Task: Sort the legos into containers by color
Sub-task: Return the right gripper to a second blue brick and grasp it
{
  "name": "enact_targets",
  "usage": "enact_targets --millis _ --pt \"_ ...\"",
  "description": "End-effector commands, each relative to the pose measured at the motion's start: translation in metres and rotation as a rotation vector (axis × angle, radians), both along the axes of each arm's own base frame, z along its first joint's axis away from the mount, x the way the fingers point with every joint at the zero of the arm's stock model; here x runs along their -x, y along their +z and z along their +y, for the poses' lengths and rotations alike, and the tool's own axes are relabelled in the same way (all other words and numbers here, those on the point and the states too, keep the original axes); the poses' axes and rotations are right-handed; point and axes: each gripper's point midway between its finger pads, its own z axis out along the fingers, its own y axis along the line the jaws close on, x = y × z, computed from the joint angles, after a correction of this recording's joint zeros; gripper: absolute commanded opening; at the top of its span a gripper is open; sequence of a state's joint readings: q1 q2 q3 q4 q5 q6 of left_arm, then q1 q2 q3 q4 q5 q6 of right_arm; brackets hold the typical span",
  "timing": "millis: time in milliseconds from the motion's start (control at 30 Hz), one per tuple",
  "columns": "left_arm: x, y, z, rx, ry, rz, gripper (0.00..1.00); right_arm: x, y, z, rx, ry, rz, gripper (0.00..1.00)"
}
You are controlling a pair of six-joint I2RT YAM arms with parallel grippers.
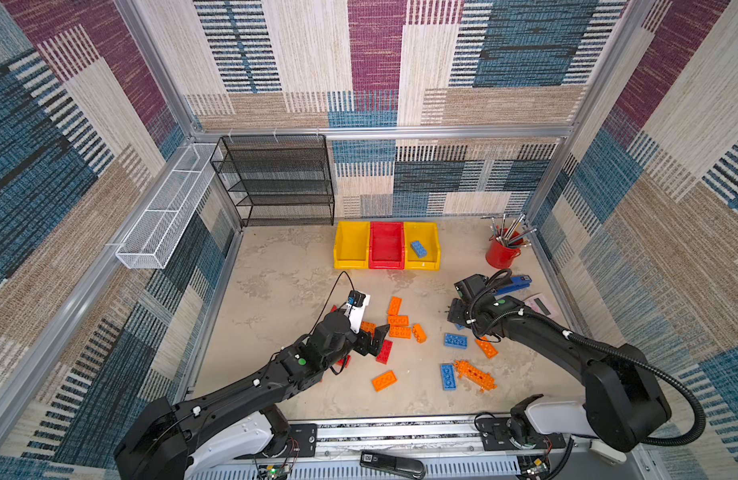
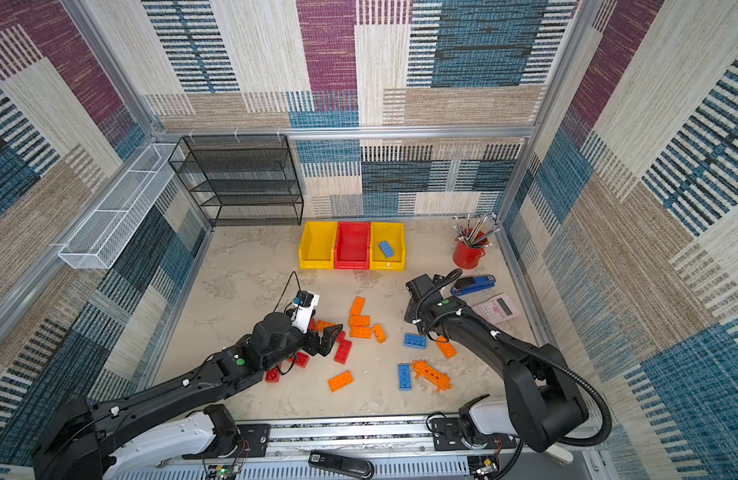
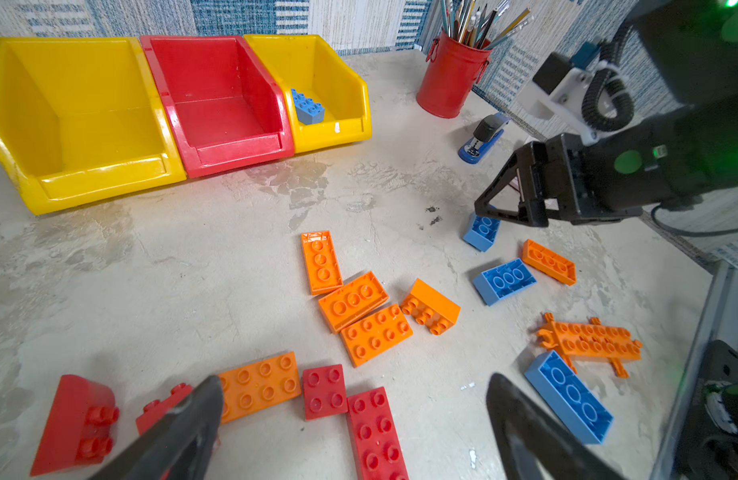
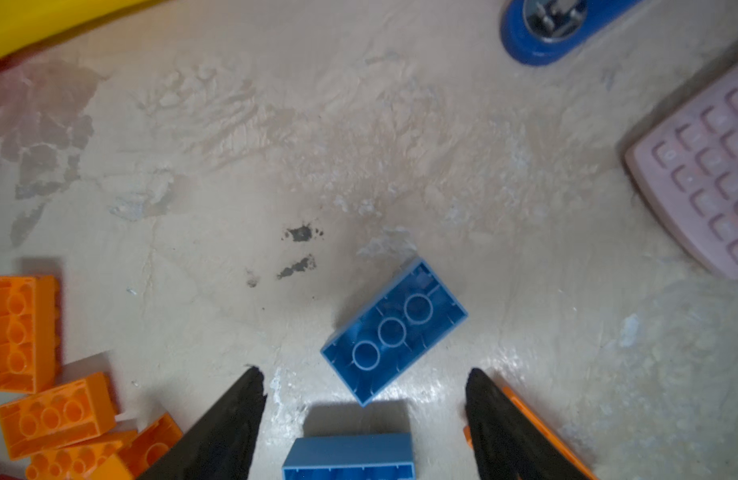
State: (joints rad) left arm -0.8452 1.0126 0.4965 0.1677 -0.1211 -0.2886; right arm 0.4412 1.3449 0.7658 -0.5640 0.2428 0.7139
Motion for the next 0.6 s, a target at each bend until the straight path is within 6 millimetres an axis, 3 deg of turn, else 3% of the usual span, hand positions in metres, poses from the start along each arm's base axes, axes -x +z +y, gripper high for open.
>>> enact_targets --millis 0,567 --pt "0.001 0.005 0.0 0.039 0.002 -0.013 0.99 0.002 -0.005 0.003 -0.044 -0.041 0.003 0.78" --pt "-0.001 0.002 0.002 0.019 0.012 -0.015 0.99 -0.013 -0.019 0.024 -0.107 0.011 0.003 0.78"
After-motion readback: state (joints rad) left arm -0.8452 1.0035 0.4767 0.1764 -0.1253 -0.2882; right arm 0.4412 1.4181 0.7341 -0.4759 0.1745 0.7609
